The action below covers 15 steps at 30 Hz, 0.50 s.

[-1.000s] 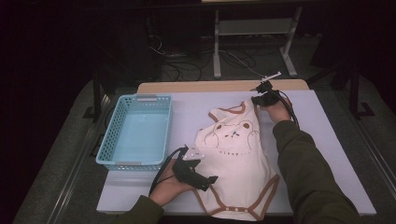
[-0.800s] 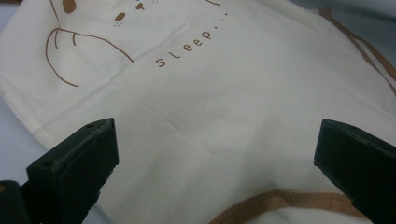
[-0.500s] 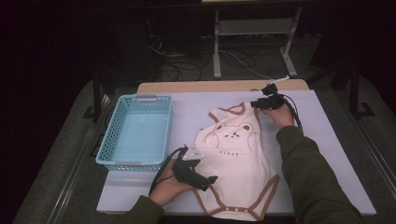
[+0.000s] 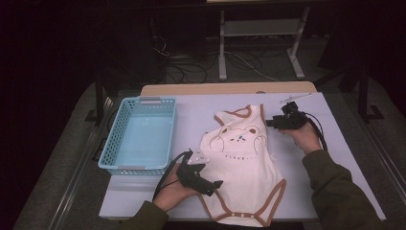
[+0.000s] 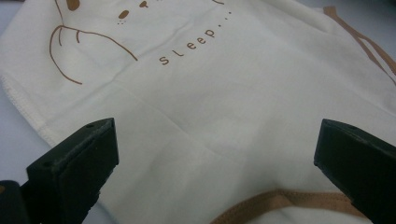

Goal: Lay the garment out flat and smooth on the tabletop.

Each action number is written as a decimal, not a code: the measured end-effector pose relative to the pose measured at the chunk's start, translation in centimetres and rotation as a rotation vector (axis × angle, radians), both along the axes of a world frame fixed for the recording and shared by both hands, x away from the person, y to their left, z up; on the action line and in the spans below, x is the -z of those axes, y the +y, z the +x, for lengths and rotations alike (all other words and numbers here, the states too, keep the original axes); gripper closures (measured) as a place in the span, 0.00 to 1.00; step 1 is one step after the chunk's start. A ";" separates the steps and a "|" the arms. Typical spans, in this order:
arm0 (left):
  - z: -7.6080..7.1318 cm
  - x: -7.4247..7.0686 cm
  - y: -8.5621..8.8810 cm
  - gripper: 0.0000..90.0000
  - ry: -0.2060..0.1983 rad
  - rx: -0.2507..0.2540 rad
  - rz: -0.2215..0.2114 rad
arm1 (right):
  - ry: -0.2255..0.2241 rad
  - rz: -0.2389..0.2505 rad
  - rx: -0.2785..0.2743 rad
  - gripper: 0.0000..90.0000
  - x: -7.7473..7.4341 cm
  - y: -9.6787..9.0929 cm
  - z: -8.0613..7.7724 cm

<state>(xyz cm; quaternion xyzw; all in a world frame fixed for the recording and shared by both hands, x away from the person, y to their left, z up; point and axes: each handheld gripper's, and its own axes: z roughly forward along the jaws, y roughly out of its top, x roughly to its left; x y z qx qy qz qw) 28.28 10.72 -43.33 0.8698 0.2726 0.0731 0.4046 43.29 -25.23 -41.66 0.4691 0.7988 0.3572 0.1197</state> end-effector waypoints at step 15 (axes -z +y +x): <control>0.0 0.1 0.0 0.00 0.003 -0.008 -0.003 | 0.039 -0.029 -0.073 0.59 0.8 -0.6 -4.8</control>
